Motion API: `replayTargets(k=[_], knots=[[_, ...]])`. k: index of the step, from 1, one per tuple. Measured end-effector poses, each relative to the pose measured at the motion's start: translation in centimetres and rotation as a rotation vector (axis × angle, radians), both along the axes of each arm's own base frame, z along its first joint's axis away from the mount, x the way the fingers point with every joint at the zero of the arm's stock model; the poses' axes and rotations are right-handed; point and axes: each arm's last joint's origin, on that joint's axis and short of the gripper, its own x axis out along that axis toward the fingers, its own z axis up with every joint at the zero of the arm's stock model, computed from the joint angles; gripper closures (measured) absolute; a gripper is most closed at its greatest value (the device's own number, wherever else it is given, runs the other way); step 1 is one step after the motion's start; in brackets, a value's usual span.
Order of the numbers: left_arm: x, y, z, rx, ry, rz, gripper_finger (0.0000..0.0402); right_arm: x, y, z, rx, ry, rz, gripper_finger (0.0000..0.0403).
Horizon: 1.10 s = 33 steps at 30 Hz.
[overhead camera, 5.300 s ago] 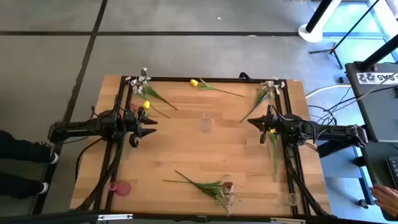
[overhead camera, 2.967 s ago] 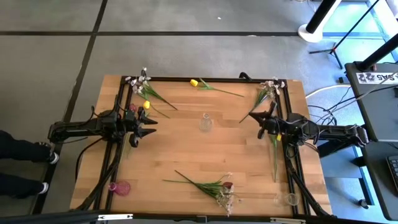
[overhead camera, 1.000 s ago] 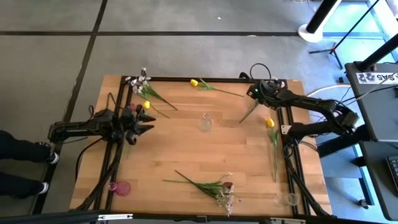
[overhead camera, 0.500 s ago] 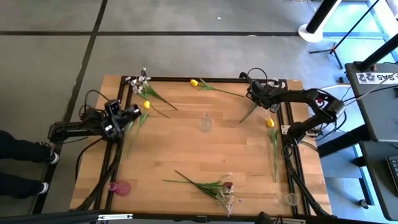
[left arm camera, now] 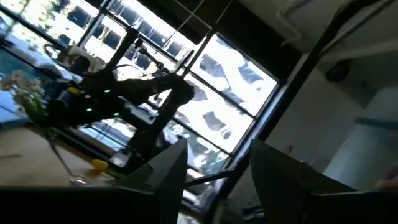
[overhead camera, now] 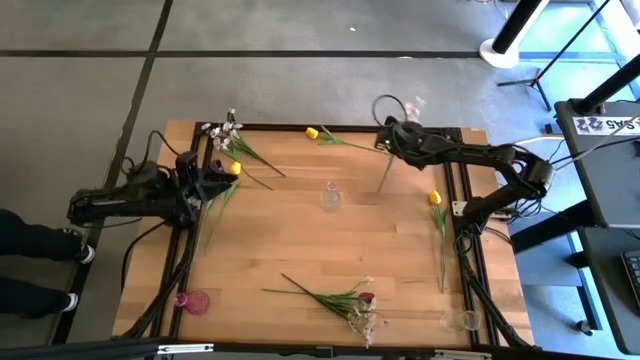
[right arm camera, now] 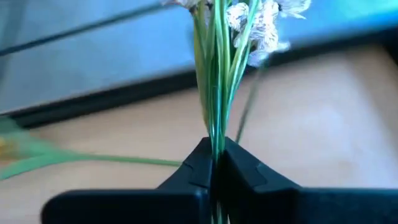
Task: Sort flowers into vase by color
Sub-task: Put the right white flowers into the top transparent vase
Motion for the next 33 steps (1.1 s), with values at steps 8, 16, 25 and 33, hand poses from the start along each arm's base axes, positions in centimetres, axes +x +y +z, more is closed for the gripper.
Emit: replayTargets(k=[8,16,25,33], knots=[[0.5,0.1,1.2,0.080,0.048,0.040,0.0233,7.3,5.6,11.7,-0.316,-0.026,0.499,0.0389],[1.2,0.2,0.5,0.161,0.149,0.057,0.0233,9.3,11.5,17.7,-0.383,-0.154,1.154,0.0390],[2.8,0.5,0.3,0.247,0.185,0.120,0.0233,10.5,14.2,20.2,-0.654,-0.284,1.302,0.0393],[6.0,0.8,0.7,0.248,0.111,0.134,0.0199,10.7,14.2,20.4,-0.716,-0.307,1.406,0.0394]])
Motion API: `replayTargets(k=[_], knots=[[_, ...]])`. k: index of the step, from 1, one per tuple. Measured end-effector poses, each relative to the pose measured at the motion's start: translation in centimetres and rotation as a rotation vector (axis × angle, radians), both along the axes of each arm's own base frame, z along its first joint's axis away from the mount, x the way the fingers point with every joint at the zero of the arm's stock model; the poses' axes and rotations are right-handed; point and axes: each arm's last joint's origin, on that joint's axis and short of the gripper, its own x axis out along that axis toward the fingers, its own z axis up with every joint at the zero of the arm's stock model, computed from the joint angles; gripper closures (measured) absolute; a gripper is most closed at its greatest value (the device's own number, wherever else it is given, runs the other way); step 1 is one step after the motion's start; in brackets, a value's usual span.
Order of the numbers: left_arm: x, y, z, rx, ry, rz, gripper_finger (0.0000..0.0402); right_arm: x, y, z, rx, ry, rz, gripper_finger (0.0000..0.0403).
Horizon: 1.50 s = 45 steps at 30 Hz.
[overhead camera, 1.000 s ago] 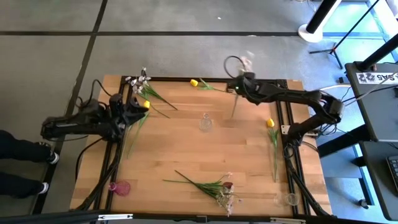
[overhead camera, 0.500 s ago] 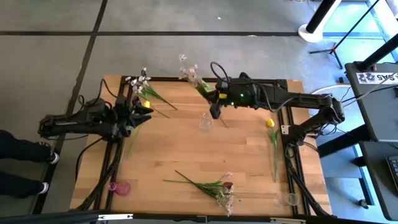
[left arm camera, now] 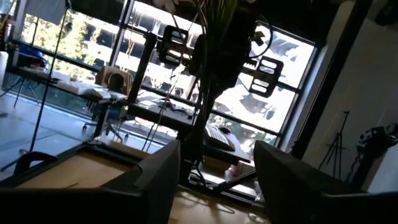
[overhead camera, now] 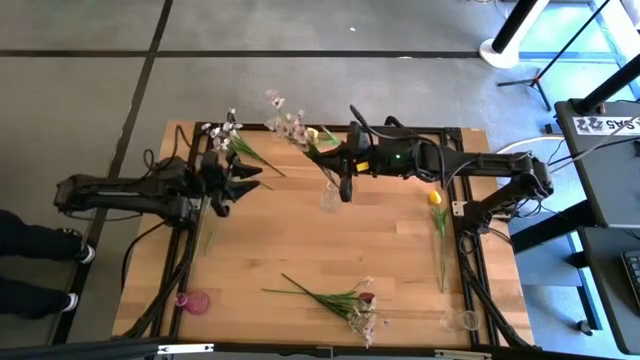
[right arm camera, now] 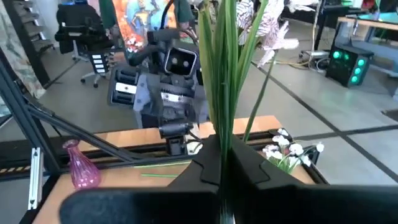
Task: Sort flowers into vase by color
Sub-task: Put the right white flowers into the top transparent vase
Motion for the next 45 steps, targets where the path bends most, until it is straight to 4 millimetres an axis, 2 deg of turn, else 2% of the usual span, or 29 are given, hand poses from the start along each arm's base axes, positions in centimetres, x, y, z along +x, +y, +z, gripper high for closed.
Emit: replayTargets(k=[7,12,16,22,30,35,40,42,45], knots=[[3.3,0.3,0.4,0.086,-0.172,0.020,0.0181,0.3,-0.5,-0.1,-0.011,-0.012,0.050,0.0398],[6.5,0.8,2.3,0.185,-0.165,0.056,0.0183,0.7,-0.5,-0.4,-0.013,-0.012,0.051,0.0394],[8.8,2.0,4.0,0.164,-0.167,0.095,0.0181,0.9,-0.5,-0.6,-0.004,-0.006,0.053,0.0393],[10.2,2.9,6.4,0.164,-0.199,0.029,0.0175,0.9,-0.4,-0.6,0.002,-0.006,0.070,0.0397],[11.5,3.1,6.8,0.199,-0.153,0.021,0.0188,0.9,-0.4,-0.5,0.005,-0.010,0.097,0.0391],[11.5,2.9,7.2,0.187,-0.172,0.015,0.0233,0.9,-0.4,-0.6,0.045,-0.009,0.081,0.0390],[11.5,2.9,7.1,0.148,-0.167,0.006,0.0331,0.9,-0.4,-0.6,0.047,-0.007,0.081,0.0385],[11.5,3.0,7.0,0.149,-0.154,0.006,0.0377,0.9,-0.4,-0.7,0.047,-0.002,0.081,0.0368],[11.3,2.9,7.1,0.179,-0.147,0.007,0.0389,0.6,-0.4,-0.5,0.047,-0.003,0.083,0.0322]])
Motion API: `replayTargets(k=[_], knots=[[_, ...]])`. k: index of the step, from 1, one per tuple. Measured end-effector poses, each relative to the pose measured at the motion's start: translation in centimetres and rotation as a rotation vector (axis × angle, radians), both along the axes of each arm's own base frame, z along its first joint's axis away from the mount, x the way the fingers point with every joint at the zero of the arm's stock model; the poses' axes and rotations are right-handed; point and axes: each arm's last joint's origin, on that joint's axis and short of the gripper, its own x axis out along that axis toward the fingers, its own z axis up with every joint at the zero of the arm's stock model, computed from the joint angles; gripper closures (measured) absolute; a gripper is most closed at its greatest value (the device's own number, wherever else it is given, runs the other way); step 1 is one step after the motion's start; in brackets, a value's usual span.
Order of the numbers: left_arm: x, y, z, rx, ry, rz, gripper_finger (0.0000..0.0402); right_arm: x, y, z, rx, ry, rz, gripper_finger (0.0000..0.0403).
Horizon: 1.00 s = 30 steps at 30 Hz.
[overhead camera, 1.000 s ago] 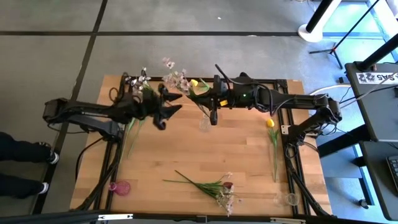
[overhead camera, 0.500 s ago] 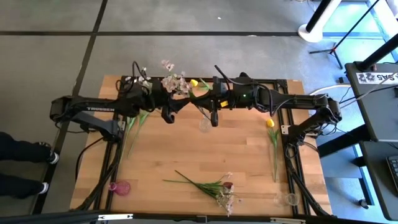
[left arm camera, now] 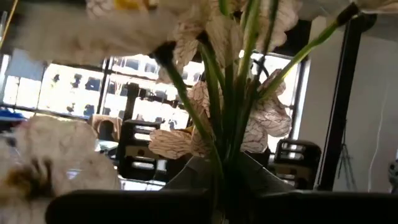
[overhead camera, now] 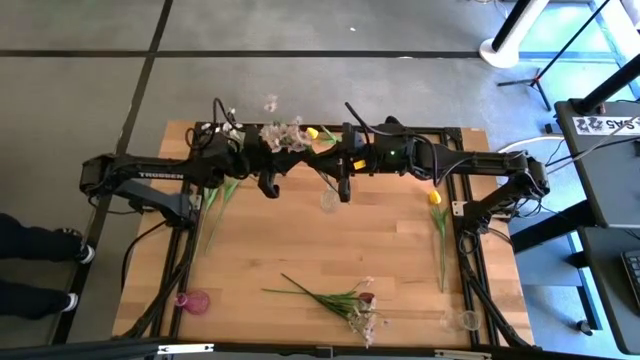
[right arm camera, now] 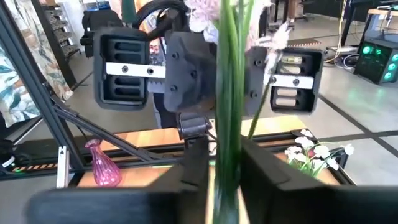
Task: Sort flowers into vase by color
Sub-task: Put the right white flowers into the top transparent vase
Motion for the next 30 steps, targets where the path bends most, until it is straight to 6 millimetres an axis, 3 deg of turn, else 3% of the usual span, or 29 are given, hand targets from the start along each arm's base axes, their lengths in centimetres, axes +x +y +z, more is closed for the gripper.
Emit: replayTargets(k=[6,11,16,20,24,30], knots=[[-1.4,-0.1,0.8,0.103,0.032,0.059,0.0393,-2.8,0.0,1.0,-0.007,0.091,-0.064,0.0217],[-1.6,0.5,0.5,0.134,0.099,0.161,0.0394,-6.3,0.2,2.4,0.014,0.133,-0.075,0.0170],[-0.2,0.7,-1.1,0.198,0.225,0.307,0.0394,-9.1,0.3,3.6,0.040,0.143,-0.124,0.0168],[1.6,0.4,0.2,0.214,0.315,0.294,0.0395,-10.8,0.3,4.3,0.033,0.130,-0.167,0.0176],[4.1,1.5,-0.4,0.185,0.474,0.313,0.0395,-11.6,0.2,4.8,0.021,0.115,-0.198,0.0181],[5.3,2.6,-1.2,0.079,0.477,0.342,0.0394,-11.7,1.5,4.2,0.035,0.171,-0.154,0.0182]])
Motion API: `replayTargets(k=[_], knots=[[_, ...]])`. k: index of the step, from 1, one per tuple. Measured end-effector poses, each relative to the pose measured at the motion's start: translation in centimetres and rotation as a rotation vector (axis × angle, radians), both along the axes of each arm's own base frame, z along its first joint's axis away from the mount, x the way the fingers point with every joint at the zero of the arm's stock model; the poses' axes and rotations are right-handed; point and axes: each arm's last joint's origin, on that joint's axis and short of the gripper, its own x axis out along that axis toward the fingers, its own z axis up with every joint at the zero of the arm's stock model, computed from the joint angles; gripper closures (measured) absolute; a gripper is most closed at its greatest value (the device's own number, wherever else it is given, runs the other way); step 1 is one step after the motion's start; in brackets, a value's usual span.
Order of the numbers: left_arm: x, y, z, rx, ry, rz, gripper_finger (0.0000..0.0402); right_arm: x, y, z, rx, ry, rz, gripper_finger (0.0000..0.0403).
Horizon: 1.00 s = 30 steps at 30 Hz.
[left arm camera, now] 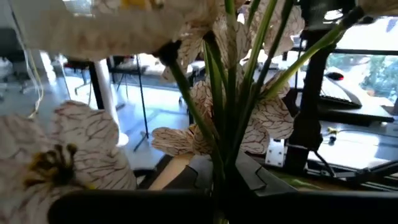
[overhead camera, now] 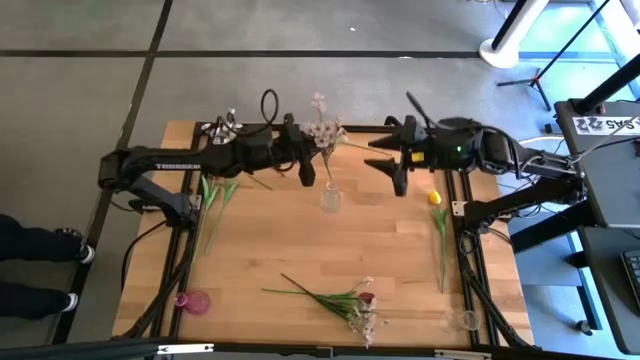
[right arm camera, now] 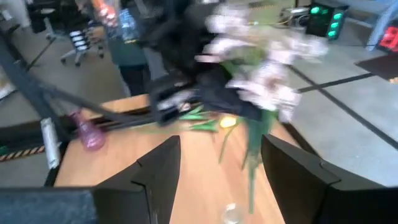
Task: Sort flowers into vase by color
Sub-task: Put the right white flowers into the top transparent vase
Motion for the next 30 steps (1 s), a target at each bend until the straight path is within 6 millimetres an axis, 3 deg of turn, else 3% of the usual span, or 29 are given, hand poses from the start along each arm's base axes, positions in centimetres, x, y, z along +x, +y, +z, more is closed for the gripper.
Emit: replayTargets(k=[2,7,19,30], knots=[[0.1,-0.3,0.2,0.000,-0.027,-0.010,0.0393,0.0,0.8,-0.2,-0.006,0.020,0.014,0.0182],[-0.8,-1.4,3.0,0.028,-0.124,-0.044,0.0392,-0.2,2.4,-0.3,-0.039,0.036,0.000,0.0182],[0.4,-1.8,0.3,-0.087,0.027,-0.047,0.0391,-0.4,2.7,-0.8,-0.038,0.083,0.004,0.0182],[-1.5,-2.5,3.2,-0.082,-0.110,-0.045,0.0391,-0.4,2.7,-0.8,-0.026,0.081,0.002,0.0182]])
